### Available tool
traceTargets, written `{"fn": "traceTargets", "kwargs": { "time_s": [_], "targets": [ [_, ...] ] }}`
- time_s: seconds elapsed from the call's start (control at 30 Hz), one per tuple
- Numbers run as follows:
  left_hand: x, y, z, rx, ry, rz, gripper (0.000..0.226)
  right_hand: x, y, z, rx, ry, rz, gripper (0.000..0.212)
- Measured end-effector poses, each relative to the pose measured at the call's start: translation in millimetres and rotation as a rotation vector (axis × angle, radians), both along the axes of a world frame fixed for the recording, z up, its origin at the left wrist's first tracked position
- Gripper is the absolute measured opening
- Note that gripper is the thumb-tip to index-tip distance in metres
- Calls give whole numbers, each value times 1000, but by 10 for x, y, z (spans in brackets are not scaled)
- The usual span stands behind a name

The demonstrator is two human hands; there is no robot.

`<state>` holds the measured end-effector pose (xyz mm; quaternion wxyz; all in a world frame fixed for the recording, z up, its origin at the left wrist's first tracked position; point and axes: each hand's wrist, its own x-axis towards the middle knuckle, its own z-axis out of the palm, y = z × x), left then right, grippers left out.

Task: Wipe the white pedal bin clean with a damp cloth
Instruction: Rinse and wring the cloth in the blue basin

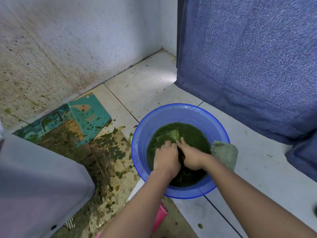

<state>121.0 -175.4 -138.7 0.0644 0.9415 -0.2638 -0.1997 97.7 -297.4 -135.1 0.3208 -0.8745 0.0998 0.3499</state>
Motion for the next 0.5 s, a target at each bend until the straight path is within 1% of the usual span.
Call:
{"fn": "traceTargets", "kwargs": {
  "time_s": [0.03, 0.1, 0.13, 0.2, 0.23, 0.3, 0.4, 0.43, 0.5],
  "targets": [
    [-54, -12, 19, 16, -11, -24, 57, -1, -37, 16, 17, -13, -52, 84],
    [-132, -13, 41, 73, 10, -58, 67, -9, -96, 33, 48, -30, -152, 78],
    [-142, -17, 42, 94, -20, -64, 64, -14, -113, 31, 74, -28, -191, 76],
    [-114, -26, 47, 85, -90, -74, 45, -21, -140, 19, 125, -23, -225, 73],
    [-73, -37, 63, 60, -88, -68, 37, -24, -159, 18, 145, -31, -238, 72],
    [49, -29, 123, -35, 16, 17, 24, -26, -211, 50, 183, -41, -274, 73],
    [269, 88, 288, -226, 278, 184, 9, -38, -263, 107, 209, -75, -282, 80],
    [326, 127, 360, -273, 334, 193, 8, -43, -268, 136, 214, -99, -293, 82],
    [421, 197, 540, -358, 395, 188, 15, -32, -264, 227, 267, -168, -319, 84]
  ]
}}
